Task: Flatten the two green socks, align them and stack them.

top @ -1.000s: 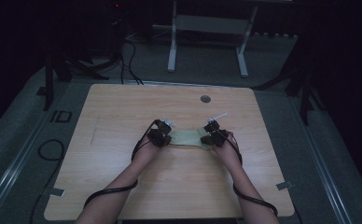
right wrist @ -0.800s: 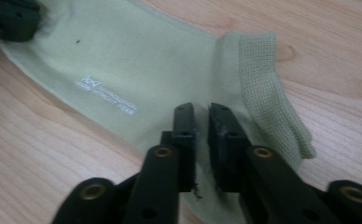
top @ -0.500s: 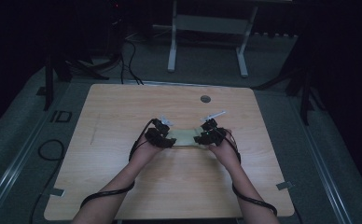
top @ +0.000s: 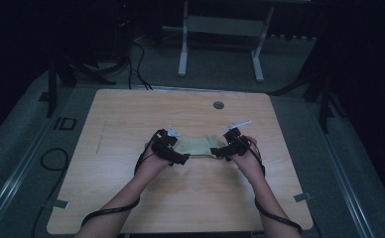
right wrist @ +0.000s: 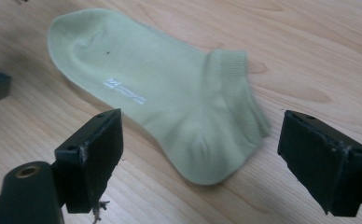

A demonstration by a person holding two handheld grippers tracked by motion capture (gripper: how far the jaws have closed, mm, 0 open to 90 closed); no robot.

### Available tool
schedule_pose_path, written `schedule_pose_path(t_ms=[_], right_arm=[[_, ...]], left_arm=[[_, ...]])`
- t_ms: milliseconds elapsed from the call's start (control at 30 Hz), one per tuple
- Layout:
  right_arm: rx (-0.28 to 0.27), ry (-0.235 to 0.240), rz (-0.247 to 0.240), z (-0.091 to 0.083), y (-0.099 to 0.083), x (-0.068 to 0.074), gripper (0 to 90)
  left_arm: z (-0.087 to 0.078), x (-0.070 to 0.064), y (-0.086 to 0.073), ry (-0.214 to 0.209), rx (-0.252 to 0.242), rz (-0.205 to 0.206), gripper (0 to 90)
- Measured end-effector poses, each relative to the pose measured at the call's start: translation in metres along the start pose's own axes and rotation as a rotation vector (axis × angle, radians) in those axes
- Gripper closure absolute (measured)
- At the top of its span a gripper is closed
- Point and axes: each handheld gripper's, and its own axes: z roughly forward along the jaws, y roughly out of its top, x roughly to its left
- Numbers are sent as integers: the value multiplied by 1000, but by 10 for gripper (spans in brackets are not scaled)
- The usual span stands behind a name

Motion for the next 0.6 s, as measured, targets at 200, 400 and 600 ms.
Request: schedule_pose_path(t_ms=[200, 400, 600], right_arm=[[2, -47, -18, -6, -13, -9, 139], [-26, -56, -34, -16, -29, -20, 130], [-39, -82, -34, -26, -44, -28, 125]], left_arm=[[-10, 6, -12, 22, -29, -25, 27], [-24, 14, -29, 36, -52, -62, 23], [-36, 20, -48, 46, -48, -74, 23]])
